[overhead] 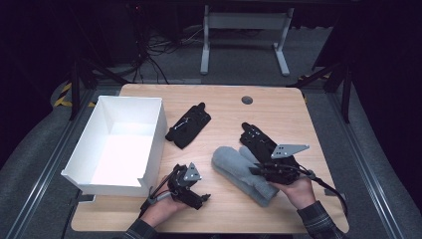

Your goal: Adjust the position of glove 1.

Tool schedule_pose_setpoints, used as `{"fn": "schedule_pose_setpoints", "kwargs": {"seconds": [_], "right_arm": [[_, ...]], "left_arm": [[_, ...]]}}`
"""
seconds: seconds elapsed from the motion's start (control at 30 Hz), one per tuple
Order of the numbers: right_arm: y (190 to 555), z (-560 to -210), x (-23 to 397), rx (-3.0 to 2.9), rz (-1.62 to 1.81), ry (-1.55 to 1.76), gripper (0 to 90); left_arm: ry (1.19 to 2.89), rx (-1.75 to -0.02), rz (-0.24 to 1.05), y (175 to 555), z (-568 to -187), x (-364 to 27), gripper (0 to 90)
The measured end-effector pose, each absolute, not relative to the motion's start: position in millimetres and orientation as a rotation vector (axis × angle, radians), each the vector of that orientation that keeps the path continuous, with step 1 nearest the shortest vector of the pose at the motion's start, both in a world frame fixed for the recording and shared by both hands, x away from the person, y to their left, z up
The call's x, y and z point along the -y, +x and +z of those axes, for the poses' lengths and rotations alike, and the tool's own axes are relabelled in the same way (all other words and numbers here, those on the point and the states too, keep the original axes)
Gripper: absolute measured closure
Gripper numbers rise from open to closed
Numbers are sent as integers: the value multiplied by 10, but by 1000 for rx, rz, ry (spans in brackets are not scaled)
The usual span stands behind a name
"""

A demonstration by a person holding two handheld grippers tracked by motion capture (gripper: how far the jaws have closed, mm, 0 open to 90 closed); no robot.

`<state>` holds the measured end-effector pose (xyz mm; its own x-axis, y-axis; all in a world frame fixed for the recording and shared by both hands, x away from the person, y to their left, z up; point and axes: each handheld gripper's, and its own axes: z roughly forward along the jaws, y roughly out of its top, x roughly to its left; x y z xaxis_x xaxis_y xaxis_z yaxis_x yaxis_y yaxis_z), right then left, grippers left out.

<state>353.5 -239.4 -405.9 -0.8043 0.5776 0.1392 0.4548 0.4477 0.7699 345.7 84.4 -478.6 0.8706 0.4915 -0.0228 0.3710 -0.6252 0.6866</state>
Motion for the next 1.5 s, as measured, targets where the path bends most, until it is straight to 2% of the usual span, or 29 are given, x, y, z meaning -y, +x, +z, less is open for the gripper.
{"fn": "schedule_pose_setpoints", "kwargs": {"seconds": [0.23,0.37,0.53,0.67,0.8,0.9,1.0,1.03,1.5], "right_arm": [[3554,-4176,2324,-2614,1194,912,760],[3553,-4114,2373,-2589,1225,906,622],[3531,-4002,2489,-2523,1275,877,601],[3525,-3948,2642,-2466,1306,881,725],[3530,-3988,2780,-2460,1230,897,892],[3517,-4070,2853,-2484,1169,907,900],[3476,-4134,2918,-2506,1110,909,900],[3465,-4148,2936,-2507,1109,911,900],[3411,-4420,3031,-2613,1006,896,900]], "left_arm": [[2314,-622,217,3456,-4786,-843,2],[2318,-623,220,3457,-4782,-840,1],[2350,-634,213,3450,-4741,-810,14],[2347,-646,213,3442,-4697,-815,185],[2329,-687,168,3458,-4606,-824,483],[2304,-693,146,3489,-4552,-813,723],[2293,-692,143,3534,-4489,-768,875],[2287,-695,148,3546,-4476,-744,895],[2273,-721,92,3797,-4492,-450,896]]}}
